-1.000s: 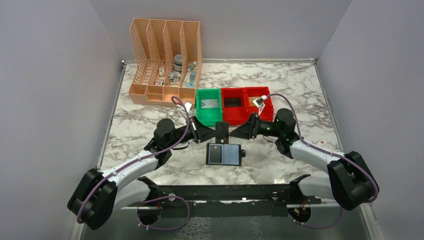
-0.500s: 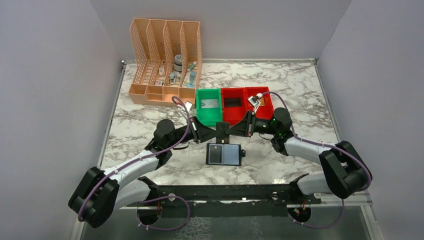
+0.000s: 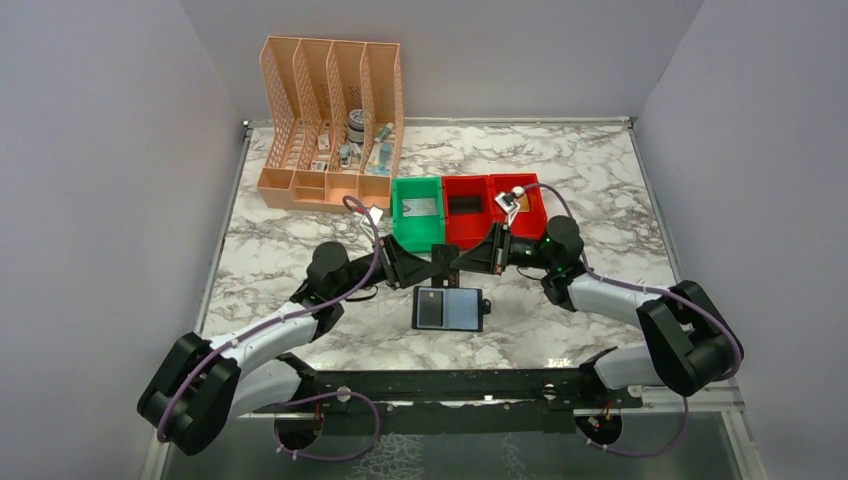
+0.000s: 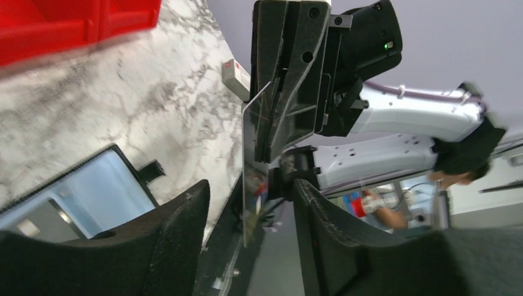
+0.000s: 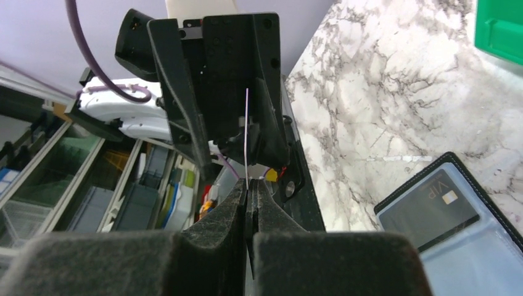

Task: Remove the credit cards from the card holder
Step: Remove the credit card from the card holder, then place the credit card in the storage box.

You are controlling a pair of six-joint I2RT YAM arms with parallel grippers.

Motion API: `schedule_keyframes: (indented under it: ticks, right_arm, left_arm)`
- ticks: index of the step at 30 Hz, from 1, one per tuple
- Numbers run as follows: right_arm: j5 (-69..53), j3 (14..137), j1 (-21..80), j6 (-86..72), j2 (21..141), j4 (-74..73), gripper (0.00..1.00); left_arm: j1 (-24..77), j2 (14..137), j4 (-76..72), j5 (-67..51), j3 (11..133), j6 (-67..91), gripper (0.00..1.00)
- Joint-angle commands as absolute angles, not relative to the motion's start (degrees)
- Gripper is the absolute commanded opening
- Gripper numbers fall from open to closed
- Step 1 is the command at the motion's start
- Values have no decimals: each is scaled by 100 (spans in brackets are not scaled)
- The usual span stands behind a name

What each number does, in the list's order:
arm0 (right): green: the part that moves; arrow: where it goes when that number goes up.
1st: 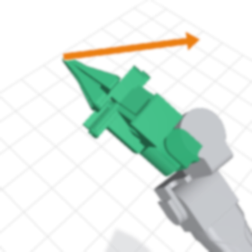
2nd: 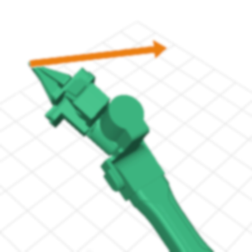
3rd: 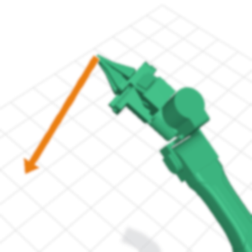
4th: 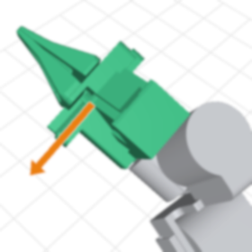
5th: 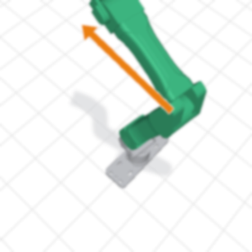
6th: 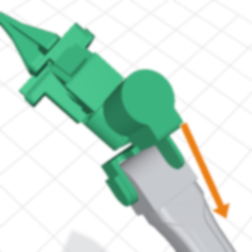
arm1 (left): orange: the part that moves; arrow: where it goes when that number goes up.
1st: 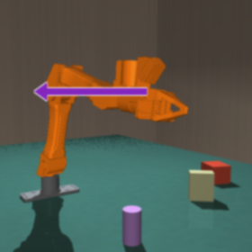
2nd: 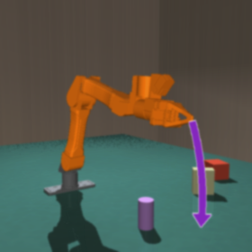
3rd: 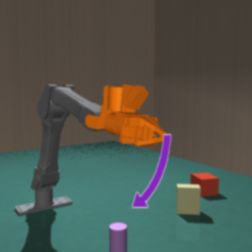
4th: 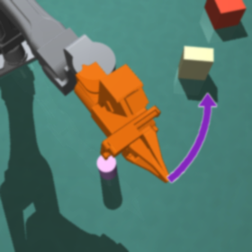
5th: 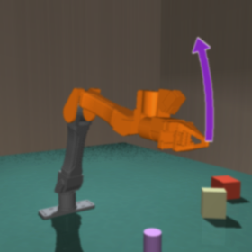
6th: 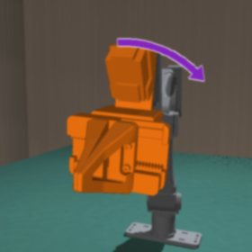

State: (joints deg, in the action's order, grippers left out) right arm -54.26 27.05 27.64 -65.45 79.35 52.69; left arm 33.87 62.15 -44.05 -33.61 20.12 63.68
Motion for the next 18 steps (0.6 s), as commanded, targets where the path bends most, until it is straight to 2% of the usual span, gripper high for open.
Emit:
schedule_keyframes:
  ticks: [1,3,5,6,12,18]
  right_arm:
    - [-4885,2953,2663,-5520,7478,3884,1]
    - [-4503,3220,2632,-4827,7281,2884,1]
    - [-3994,3474,2612,-4195,7058,2063,1]
    - [-3690,3582,2611,-3940,6963,1739,1]
    - [-1851,3872,2608,-2744,6716,1102,1]
    - [-1275,4507,2610,-1340,7264,859,1]
  left_arm:
    - [3393,5995,-4232,-3147,1828,6237,65]
    - [3384,5831,-3697,-2962,1864,6008,77]
    - [3383,5658,-3072,-2740,1944,5726,97]
    - [3384,5561,-2698,-2579,2014,5578,99]
    - [3375,5113,-279,-1365,2683,4557,99]
    - [3376,4965,1547,6,3554,3532,99]
